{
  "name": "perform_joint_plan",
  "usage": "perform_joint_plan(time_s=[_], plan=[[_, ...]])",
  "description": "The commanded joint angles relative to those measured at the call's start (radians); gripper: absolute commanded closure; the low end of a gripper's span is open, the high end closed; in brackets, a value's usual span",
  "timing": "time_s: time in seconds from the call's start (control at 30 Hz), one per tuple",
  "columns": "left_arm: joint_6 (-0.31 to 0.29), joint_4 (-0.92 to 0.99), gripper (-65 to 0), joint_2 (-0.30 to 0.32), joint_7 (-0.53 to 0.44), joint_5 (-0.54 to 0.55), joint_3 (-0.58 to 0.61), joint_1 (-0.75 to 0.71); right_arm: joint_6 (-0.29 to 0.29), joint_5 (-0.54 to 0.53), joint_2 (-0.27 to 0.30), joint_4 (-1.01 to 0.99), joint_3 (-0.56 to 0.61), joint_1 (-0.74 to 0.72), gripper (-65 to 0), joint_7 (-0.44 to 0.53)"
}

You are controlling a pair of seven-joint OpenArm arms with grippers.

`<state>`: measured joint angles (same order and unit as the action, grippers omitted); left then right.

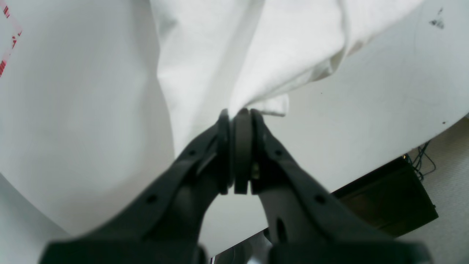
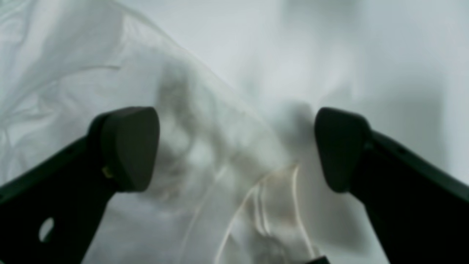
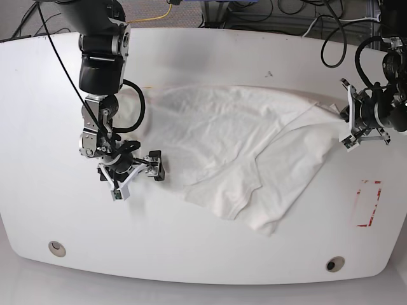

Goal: Layout the t-shirt on the table in an organized manner, then fold the t-shirt properly
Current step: 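Lower the shirt and regrasp the hem with the right gripper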

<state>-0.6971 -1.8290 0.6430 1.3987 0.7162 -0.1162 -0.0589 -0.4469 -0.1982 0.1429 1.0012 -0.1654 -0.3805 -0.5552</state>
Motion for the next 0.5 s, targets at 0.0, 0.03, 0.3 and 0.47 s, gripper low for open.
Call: perform_joint_plan(time_s=[0.0,0.03,0.3,0.47], plan=[[-0.001,-0.013,-0.3,0.022,-0.002,0.003,-0.01,0.017,-0.003,-0.008,0.01,0.012,0.008,-0.012,-65.0,0.008],[-0.001,-0.013,-0.3,0.022,-0.002,0.003,-0.01,0.017,-0.003,-0.008,0.008,0.017,0.008,-0.007,-65.0,0.008],[-0.001,-0.013,-0.3,0.021,-0.002,0.003,-0.01,0.017,-0.062,-0.01,0.005,0.052,0.051,0.025,-65.0,0.008],[-0.001,-0.013,-0.1,0.021,-0.002,0.003,-0.01,0.017,-0.097,-0.01,0.005,0.052,0.076,0.033,-60.1,0.008]])
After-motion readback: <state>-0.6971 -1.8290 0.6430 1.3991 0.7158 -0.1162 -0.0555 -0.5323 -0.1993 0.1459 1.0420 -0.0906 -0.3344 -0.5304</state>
